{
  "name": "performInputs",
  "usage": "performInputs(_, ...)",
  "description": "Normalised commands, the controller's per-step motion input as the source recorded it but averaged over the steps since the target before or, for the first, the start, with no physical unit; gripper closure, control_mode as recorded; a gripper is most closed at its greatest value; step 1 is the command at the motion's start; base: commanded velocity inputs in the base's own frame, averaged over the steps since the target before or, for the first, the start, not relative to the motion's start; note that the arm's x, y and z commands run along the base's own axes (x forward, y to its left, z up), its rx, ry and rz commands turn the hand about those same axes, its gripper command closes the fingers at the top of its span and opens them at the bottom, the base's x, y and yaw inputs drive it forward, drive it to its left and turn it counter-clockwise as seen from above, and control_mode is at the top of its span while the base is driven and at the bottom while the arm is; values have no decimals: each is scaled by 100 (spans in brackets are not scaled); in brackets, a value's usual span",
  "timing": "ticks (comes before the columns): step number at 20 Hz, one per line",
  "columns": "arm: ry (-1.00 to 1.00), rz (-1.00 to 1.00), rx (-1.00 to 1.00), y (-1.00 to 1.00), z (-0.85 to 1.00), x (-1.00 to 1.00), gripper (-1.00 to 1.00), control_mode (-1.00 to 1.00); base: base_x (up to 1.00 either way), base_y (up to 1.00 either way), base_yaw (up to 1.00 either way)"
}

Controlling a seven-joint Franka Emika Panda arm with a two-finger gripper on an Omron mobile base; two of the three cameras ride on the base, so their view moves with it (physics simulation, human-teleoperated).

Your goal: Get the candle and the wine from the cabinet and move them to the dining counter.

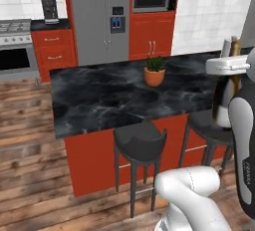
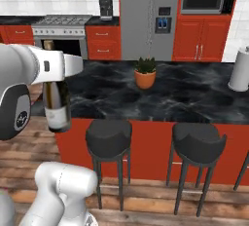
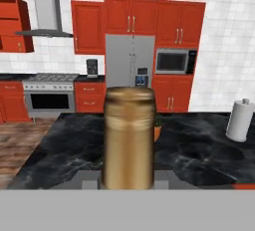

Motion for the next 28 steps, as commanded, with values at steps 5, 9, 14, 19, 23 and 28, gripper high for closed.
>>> performInputs(5,0,0,0,0,0,0,100,100,41,-100,14)
performInputs(9,0,0,0,0,0,0,100,100,57,-100,12)
performInputs(14,0,0,0,0,0,0,100,100,77,-93,11)
performInputs(19,0,0,0,0,0,0,100,100,54,-78,12)
performInputs(23,0,0,0,0,0,0,100,100,51,-54,12)
performInputs(28,0,0,0,0,0,0,100,100,21,-20,0)
